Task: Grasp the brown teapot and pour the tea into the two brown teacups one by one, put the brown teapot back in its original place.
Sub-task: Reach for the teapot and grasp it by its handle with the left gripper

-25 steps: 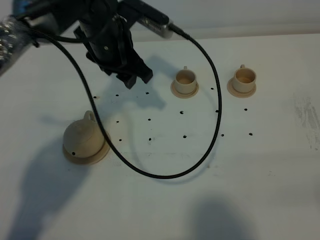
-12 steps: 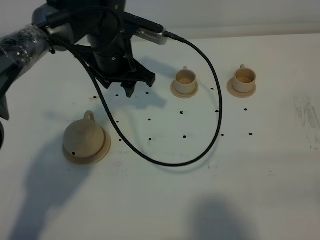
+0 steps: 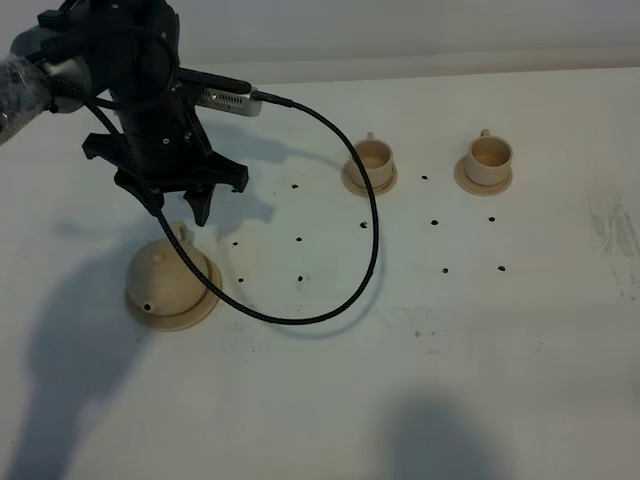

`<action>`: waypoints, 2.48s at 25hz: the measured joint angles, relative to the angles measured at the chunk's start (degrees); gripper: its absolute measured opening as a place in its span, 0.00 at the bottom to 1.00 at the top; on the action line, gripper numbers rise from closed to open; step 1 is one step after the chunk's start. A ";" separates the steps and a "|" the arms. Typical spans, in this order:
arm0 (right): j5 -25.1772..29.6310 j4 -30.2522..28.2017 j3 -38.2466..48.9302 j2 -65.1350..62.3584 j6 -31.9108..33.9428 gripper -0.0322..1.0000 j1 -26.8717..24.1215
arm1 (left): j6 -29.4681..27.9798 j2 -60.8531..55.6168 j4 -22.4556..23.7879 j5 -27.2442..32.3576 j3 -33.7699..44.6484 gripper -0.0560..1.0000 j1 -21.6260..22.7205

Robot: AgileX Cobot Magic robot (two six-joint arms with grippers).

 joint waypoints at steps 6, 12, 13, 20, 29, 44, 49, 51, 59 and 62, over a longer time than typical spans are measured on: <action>0.00 0.00 0.00 0.00 0.00 0.45 0.00 | -0.12 1.56 0.23 0.00 0.00 0.51 1.00; 0.00 0.00 0.00 0.00 0.00 0.45 0.00 | -0.42 3.73 0.73 -1.89 0.07 0.51 1.31; 0.00 0.00 0.00 0.00 0.00 0.45 0.00 | -0.53 3.96 0.73 -2.16 0.07 0.51 1.31; 0.00 0.00 0.00 0.00 0.00 0.45 0.00 | -1.12 6.15 0.96 -3.39 0.11 0.51 2.82; 0.00 0.00 0.00 0.00 0.00 0.45 0.00 | -0.49 6.79 1.28 -5.46 0.11 0.51 5.18; 0.00 0.00 0.00 0.00 0.00 0.45 0.00 | -0.17 6.74 6.37 0.00 0.11 0.51 8.83; 0.00 0.00 0.00 0.00 0.00 0.45 0.00 | -0.17 6.74 6.50 0.00 0.11 0.51 10.18; 0.00 0.00 0.00 0.00 0.00 0.45 0.00 | -0.12 6.74 6.56 0.00 0.11 0.51 10.44; 0.00 0.00 0.00 0.00 0.00 0.45 0.00 | 0.65 6.43 6.56 0.00 0.64 0.51 10.48; 0.00 0.00 0.00 0.00 0.00 0.45 0.00 | 0.93 5.30 6.75 0.00 2.65 0.51 10.80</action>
